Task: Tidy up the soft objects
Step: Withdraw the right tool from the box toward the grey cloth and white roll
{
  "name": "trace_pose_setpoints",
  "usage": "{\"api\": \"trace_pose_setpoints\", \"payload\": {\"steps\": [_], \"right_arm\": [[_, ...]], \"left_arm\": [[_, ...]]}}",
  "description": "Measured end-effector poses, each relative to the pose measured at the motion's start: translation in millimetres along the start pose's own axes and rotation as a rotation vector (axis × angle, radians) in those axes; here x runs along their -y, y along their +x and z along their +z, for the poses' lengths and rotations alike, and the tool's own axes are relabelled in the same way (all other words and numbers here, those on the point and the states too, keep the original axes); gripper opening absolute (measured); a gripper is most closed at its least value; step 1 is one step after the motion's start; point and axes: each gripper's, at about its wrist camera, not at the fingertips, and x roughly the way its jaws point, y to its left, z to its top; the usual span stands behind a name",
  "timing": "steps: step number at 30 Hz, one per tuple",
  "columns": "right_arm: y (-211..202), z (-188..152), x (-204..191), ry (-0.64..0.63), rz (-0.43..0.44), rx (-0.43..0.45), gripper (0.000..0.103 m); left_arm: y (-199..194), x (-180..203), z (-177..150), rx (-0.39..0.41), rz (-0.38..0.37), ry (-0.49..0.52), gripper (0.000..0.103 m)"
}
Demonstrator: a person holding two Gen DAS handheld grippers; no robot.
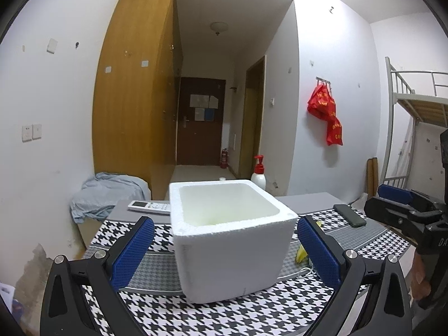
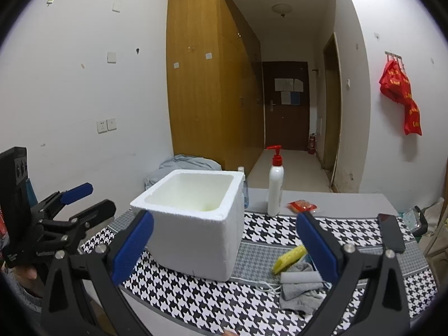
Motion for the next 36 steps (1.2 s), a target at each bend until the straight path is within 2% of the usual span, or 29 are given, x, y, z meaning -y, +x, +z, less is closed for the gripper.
{"api": "trace_pose_setpoints", "payload": {"steps": [16,36], "right_arm": [[-10.4,-34.0,27.8,-0.001,-0.049,-0.007,0.102],[-13.9,-62.3,83.8,0.001,-0.103,-0.054,0.102]], "left_arm": [[13.8,31.4,-25.4,-0.036,-0.072,0.015,0.102],[60.3,87.1,-36.3,-0.146,-0.175,0.048,0.102]]}}
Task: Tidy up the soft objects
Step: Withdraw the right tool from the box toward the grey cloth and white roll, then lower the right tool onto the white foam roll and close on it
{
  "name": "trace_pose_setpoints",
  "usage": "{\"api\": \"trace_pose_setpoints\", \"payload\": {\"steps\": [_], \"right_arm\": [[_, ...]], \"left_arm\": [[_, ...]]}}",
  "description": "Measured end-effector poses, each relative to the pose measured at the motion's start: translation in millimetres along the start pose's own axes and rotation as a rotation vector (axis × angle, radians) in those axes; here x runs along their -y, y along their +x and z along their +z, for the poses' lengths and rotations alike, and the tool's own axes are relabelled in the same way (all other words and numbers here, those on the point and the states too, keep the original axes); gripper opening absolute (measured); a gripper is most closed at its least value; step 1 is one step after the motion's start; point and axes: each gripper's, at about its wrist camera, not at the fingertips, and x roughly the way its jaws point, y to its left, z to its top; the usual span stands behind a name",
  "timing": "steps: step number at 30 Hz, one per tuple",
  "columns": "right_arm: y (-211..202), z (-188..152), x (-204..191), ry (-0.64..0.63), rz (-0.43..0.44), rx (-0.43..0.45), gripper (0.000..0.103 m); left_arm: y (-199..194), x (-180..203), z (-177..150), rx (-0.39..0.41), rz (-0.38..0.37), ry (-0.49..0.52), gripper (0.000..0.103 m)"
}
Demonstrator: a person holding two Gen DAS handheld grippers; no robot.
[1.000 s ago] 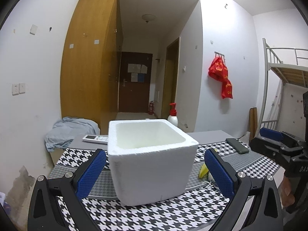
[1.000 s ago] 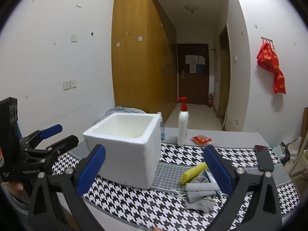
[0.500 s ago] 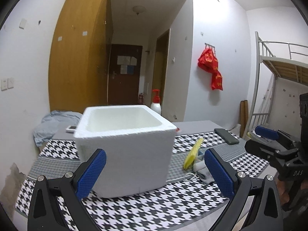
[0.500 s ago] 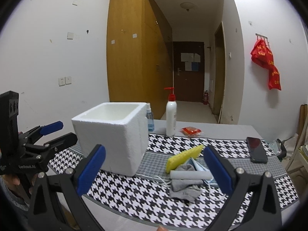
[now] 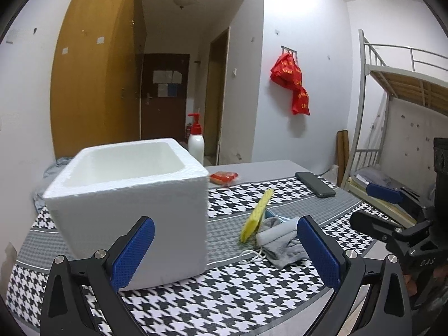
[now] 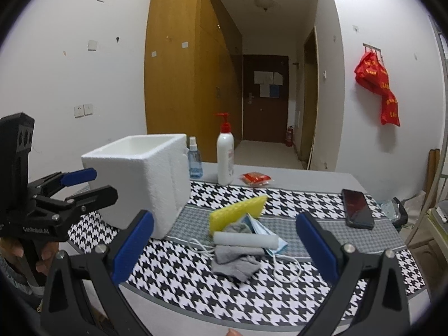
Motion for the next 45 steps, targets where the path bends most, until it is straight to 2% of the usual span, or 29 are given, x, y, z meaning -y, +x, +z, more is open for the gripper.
{"api": "trace_pose_setpoints", "payload": {"steps": [9,14,27,32,34,37,42,45], "right_arm": [[27.2,-11.7,25.7,0.033,0.016,-0.083,0.102],[45.0,-17.2,37.0,0.051,0.05,-0.135,0.102],[87.5,-15.0,56.0,-0.003,0.123,-0.24,0.102],[103.0,-20.9,66.2,0.01,0.175,-0.294,0.092],[108.9,-22.5,68.8,0.009,0.183,-0.319,0.084],[114.6,-22.4,72.2,0.005,0.207,-0.34,0.077],[124.1,-21.9,74.8,-0.018,0.237,-0.371,0.07],[133.2,-24.6,78.3,-0.018,0.259,-0.398,0.069]], "left_arm": [[25.5,12.6,-1.9,-0.047,-0.003,0.031,0.102],[34.4,16.8,-5.5,-0.063,0.02,0.049,0.102],[63.6,26.9,-7.6,-0.12,0.03,0.041,0.102],[76.1,36.1,-9.2,-0.147,0.005,0.058,0.102],[79.3,39.0,-8.9,-0.153,-0.009,0.067,0.102],[85.2,43.3,-7.7,-0.159,-0.028,0.076,0.102],[94.9,42.6,-7.8,-0.18,-0.034,0.06,0.102],[98.5,43.8,-8.3,-0.186,-0.033,0.063,0.102]]}}
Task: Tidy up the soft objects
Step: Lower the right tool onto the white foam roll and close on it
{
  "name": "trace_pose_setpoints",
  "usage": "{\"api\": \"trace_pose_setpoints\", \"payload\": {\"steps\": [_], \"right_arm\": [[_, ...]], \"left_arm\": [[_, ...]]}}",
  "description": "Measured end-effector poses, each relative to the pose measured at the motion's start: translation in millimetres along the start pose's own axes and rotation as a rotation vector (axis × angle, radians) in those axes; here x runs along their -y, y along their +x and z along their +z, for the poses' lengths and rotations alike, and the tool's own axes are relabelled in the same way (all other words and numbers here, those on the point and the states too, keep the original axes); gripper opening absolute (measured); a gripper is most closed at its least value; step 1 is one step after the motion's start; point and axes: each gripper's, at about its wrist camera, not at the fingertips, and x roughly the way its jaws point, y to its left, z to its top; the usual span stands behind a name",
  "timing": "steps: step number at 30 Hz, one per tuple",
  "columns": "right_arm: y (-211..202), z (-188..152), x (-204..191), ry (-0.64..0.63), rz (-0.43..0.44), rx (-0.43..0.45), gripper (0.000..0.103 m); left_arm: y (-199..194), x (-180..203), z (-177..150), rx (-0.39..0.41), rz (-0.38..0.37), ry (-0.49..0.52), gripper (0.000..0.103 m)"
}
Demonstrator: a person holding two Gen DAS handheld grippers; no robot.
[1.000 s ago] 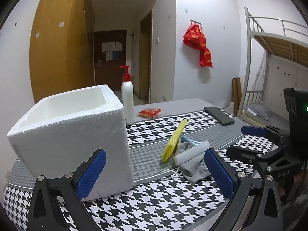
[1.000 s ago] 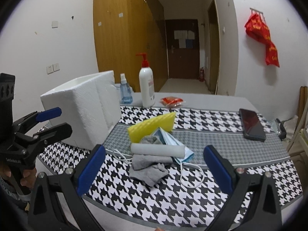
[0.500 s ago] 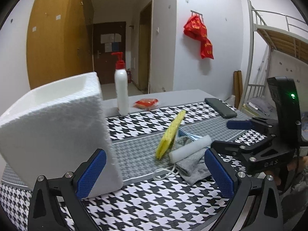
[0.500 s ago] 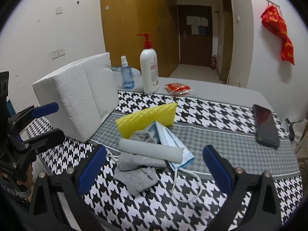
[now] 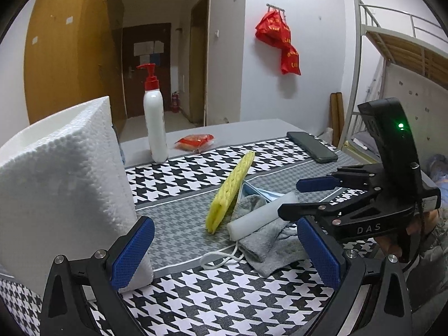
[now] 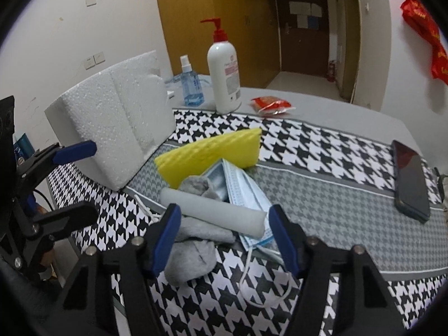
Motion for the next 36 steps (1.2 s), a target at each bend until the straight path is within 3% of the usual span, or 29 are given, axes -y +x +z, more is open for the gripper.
{"api": "trace_pose_setpoints", "payload": {"steps": [9,19,24,31,36], "right_arm": [[16.1,-0.9,10.3,0.018,0.065,-0.05,0.069],[11.3,-3.3,10.0,0.023,0.094,-0.059,0.035],[1.3,-9.1,4.8,0.013,0.106,-0.06,0.024],[-11.0,-23.3,-6.6,-0.033,0.133,-0.081,0.023],[-18.1,-13.5,-12.6,-0.074,0.126,-0.037,0.026]], "left_arm": [[8.5,2.7,1.0,-0.015,-0.007,0.0,0.102],[8.3,3.7,2.1,-0.018,0.01,0.004,0.102],[5.0,5.2,1.5,-0.014,0.01,0.008,0.102],[1.8,6.1,1.8,-0.018,0.009,0.004,0.102],[-2.8,5.2,0.4,-0.01,0.019,-0.004,0.102]]}}
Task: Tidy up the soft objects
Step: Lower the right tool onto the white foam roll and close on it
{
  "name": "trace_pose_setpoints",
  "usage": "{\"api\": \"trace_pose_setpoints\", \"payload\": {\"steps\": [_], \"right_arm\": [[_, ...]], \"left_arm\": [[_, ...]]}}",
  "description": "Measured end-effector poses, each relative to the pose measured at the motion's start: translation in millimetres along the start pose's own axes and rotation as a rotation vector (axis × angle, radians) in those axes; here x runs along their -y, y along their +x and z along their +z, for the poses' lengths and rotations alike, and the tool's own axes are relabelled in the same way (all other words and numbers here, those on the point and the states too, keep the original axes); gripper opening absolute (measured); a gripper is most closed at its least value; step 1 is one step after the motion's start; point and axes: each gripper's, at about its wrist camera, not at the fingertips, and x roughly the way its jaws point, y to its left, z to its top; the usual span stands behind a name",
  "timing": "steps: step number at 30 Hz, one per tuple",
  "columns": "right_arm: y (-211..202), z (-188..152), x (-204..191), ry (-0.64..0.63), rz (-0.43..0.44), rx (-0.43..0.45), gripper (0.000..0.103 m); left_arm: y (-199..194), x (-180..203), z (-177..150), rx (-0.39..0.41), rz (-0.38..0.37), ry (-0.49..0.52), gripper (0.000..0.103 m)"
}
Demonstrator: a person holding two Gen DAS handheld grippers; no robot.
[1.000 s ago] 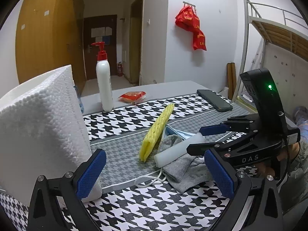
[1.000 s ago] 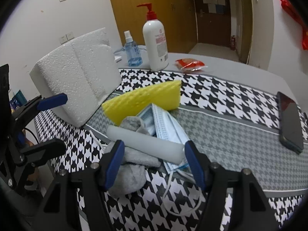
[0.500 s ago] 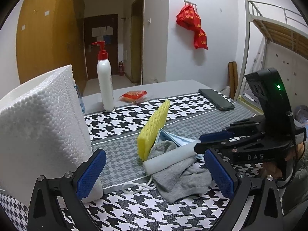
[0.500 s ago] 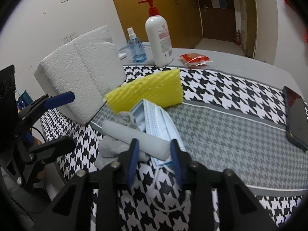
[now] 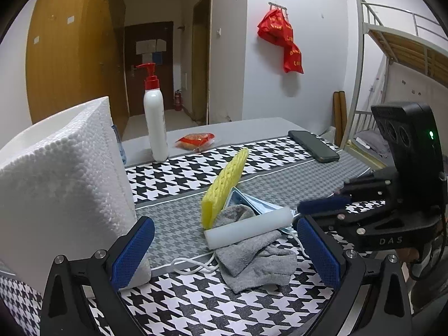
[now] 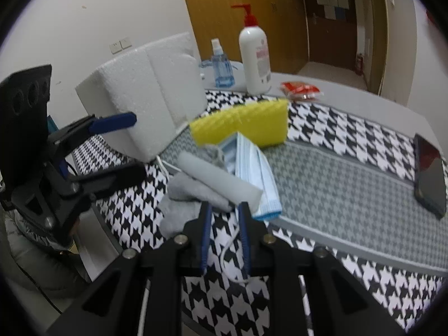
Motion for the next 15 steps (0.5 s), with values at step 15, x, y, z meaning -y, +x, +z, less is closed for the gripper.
{"api": "trace_pose_setpoints", "payload": {"steps": [15], "right_arm": [[37.2,20.7,2.0,-0.125,-0.031,-0.091,0.045]], "left_arm": [[-4.6,-5.8,-5.1,0.002,0.008,-0.027,0.102]]}}
